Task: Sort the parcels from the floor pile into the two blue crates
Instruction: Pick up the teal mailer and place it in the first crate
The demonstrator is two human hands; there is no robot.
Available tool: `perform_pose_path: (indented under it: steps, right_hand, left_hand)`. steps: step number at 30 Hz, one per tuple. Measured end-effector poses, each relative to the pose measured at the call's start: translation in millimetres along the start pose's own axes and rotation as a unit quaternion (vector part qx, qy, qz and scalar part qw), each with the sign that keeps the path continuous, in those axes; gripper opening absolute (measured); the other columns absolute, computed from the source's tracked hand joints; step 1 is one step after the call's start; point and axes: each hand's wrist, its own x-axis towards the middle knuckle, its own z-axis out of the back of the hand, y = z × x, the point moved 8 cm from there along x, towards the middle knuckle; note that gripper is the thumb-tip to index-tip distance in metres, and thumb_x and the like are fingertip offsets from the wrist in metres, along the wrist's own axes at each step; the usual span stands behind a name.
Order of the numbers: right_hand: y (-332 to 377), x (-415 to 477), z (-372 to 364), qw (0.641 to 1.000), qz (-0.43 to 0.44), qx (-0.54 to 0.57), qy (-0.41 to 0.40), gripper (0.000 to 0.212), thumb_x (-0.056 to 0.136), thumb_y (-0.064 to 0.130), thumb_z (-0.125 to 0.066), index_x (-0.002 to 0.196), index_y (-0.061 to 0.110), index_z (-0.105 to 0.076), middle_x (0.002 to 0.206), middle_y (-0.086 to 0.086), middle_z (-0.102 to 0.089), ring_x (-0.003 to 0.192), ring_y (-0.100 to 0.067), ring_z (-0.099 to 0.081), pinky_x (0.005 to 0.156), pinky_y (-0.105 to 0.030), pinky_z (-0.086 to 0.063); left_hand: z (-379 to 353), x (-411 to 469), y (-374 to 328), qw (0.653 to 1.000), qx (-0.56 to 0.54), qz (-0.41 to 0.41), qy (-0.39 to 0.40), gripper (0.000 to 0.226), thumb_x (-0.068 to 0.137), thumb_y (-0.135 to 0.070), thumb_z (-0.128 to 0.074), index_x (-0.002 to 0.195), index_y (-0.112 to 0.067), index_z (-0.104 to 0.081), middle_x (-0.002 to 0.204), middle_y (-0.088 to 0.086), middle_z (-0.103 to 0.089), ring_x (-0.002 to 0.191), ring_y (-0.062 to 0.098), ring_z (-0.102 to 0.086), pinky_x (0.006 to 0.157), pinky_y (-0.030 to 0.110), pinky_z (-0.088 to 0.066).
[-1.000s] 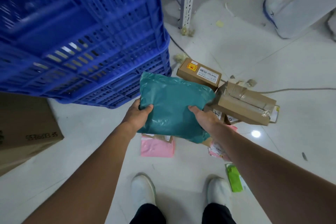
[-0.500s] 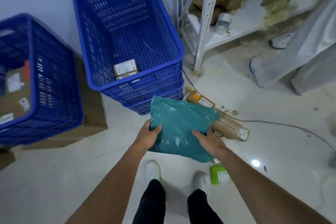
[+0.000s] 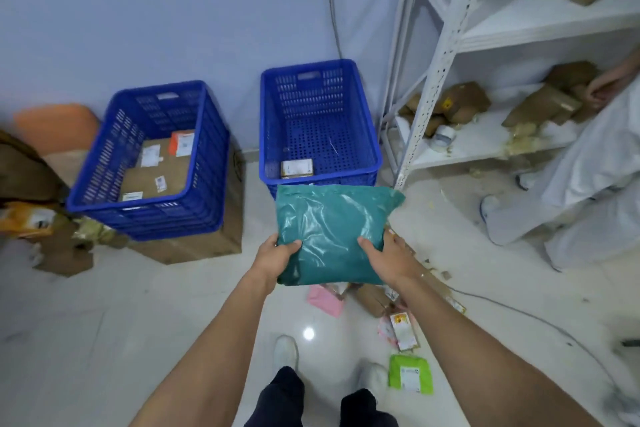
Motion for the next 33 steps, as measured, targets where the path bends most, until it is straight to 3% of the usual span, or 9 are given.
perform_pose_path:
  steps: [4, 7, 10, 14, 17, 21, 24, 29, 33]
  right_hand:
    - [34, -16, -5, 0.999, 0.034, -0.019, -0.019, 0.081, 0.091, 0.069, -0.036, 0.157, 0.025, -0.019, 0.156, -0.014, -0.033, 0.143, -0.033, -0.032, 0.117, -0.047, -0.028]
    - [34, -23, -23, 0.999, -0.008, -0.009, -0.032, 0.086, 0.09, 0.066, -0.04, 0.157, 0.015, -0.017, 0.156, -0.017, -0.033, 0.141, -0.036, -0.035, 0.114, -0.051, -0.032]
    - [28, -26, -51, 0.998, -0.058, 0.021, 0.013, 0.087, 0.083, 0.064, -0.046, 0.152, 0.014, -0.028, 0.147, -0.015, -0.047, 0.13, -0.035, -0.049, 0.108, -0.047, -0.039]
    - [70, -49, -76, 0.988, -0.046, 0.141, 0.043, 0.069, 0.092, 0.063, -0.05, 0.141, 0.015, -0.051, 0.131, -0.008, -0.062, 0.115, -0.029, -0.059, 0.096, -0.035, -0.046]
    - [100, -66, -114, 0.957, -0.09, 0.249, 0.114, 0.084, 0.084, 0.077, -0.047, 0.141, 0.015, -0.048, 0.111, -0.009, -0.067, 0.091, -0.024, -0.065, 0.067, -0.032, -0.048]
    - [146, -78, -156, 0.906, -0.089, 0.392, 0.133, 0.069, 0.091, 0.064, -0.052, 0.143, 0.02, -0.042, 0.123, -0.017, -0.065, 0.102, -0.026, -0.067, 0.086, -0.038, -0.051]
    - [171, -78, -167, 0.856, -0.089, 0.497, 0.112, 0.043, 0.099, 0.033, -0.057, 0.136, 0.017, -0.045, 0.121, -0.017, -0.065, 0.092, -0.025, -0.068, 0.079, -0.036, -0.053]
    - [192, -63, -175, 0.809, -0.104, 0.57, 0.099, 0.047, 0.094, 0.019, -0.063, 0.138, 0.013, -0.047, 0.108, -0.01, -0.064, 0.095, -0.024, -0.064, 0.072, -0.033, -0.051]
    - [216, -34, -172, 0.784, -0.096, 0.604, 0.109, 0.048, 0.088, 0.02, -0.069, 0.133, 0.019, -0.051, 0.118, -0.011, -0.066, 0.104, -0.025, -0.064, 0.079, -0.035, -0.052]
  left_hand:
    - [35, -15, -20, 0.999, -0.04, -0.013, -0.02, 0.025, 0.092, -0.012, -0.07, 0.116, -0.014, -0.066, 0.103, 0.004, -0.075, 0.089, 0.024, -0.072, 0.078, 0.038, -0.058]
    - [62, -22, -32, 0.997, -0.061, -0.031, -0.024, 0.026, 0.093, -0.01, -0.068, 0.119, -0.015, -0.065, 0.106, 0.004, -0.074, 0.09, 0.024, -0.071, 0.078, 0.037, -0.058]
    - [90, -25, -36, 0.996, -0.073, -0.045, -0.026, 0.026, 0.094, -0.009, -0.067, 0.119, -0.016, -0.063, 0.104, 0.003, -0.073, 0.087, 0.022, -0.07, 0.073, 0.035, -0.057]
    - [135, -20, -35, 0.993, -0.098, -0.06, -0.015, 0.031, 0.093, -0.01, -0.068, 0.123, -0.018, -0.063, 0.112, 0.003, -0.074, 0.098, 0.025, -0.071, 0.086, 0.042, -0.058]
    - [171, -19, -33, 0.989, -0.136, -0.057, -0.003, 0.028, 0.094, -0.01, -0.066, 0.121, -0.019, -0.064, 0.111, 0.003, -0.074, 0.1, 0.027, -0.071, 0.082, 0.043, -0.059]
    - [211, -12, -34, 0.986, -0.154, -0.062, 0.007, 0.028, 0.095, -0.011, -0.066, 0.122, -0.018, -0.065, 0.114, 0.003, -0.074, 0.103, 0.027, -0.07, 0.088, 0.047, -0.057]
    - [234, -3, -41, 0.983, -0.171, -0.069, 0.014, 0.027, 0.095, -0.01, -0.065, 0.121, -0.018, -0.065, 0.116, 0.005, -0.074, 0.104, 0.027, -0.07, 0.088, 0.045, -0.057]
    - [257, 15, -52, 0.983, -0.176, -0.045, 0.037, 0.027, 0.096, -0.013, -0.064, 0.122, -0.022, -0.063, 0.116, 0.002, -0.074, 0.106, 0.027, -0.07, 0.087, 0.051, -0.058]
    - [265, 44, -69, 0.986, -0.159, -0.025, 0.053, 0.024, 0.098, -0.016, -0.062, 0.121, -0.024, -0.061, 0.117, 0.004, -0.073, 0.106, 0.03, -0.069, 0.084, 0.056, -0.058]
